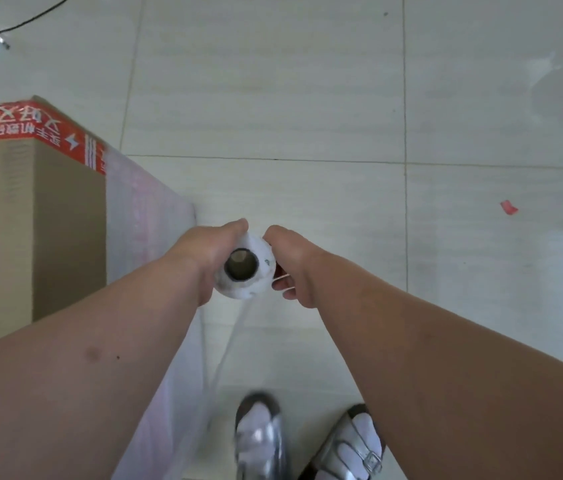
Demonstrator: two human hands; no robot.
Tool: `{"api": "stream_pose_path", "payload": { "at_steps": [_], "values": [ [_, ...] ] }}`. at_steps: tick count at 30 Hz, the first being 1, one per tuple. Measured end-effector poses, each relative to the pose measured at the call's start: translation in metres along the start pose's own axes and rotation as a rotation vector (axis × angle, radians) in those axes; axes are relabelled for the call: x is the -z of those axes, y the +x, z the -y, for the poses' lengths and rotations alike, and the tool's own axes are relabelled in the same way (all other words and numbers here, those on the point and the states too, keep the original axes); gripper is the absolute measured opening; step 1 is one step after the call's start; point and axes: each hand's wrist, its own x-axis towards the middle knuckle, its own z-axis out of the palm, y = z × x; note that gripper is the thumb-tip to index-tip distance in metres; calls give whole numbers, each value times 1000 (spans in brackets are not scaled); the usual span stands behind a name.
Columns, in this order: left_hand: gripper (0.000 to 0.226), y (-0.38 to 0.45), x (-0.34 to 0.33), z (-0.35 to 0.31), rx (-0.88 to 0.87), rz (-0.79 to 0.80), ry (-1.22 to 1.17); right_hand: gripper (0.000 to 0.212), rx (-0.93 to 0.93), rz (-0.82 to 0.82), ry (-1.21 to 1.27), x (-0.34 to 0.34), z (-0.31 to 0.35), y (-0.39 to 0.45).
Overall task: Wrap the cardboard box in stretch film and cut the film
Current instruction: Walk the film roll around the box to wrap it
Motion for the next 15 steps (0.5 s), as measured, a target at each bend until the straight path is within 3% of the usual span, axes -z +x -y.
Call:
{"api": "stream_pose_path", "payload": {
  "at_steps": [3, 6, 10, 12, 15],
  "values": [
    [23, 20, 12, -9, -57, -62, -50, 19, 30, 3, -4, -5, 24, 7],
    [18, 40, 22, -15, 33, -76, -165, 30, 36, 11, -120, -6, 43, 12],
    [33, 47, 31, -25, 308, 116, -318, 55, -48, 71, -143, -9, 64, 20],
    [43, 49, 34, -32, 342, 203, -320, 74, -57, 57, -209, -13, 74, 25],
    [40, 55, 36, -45, 322, 198, -258, 61, -77, 65, -179, -18, 86, 29]
  ]
}}
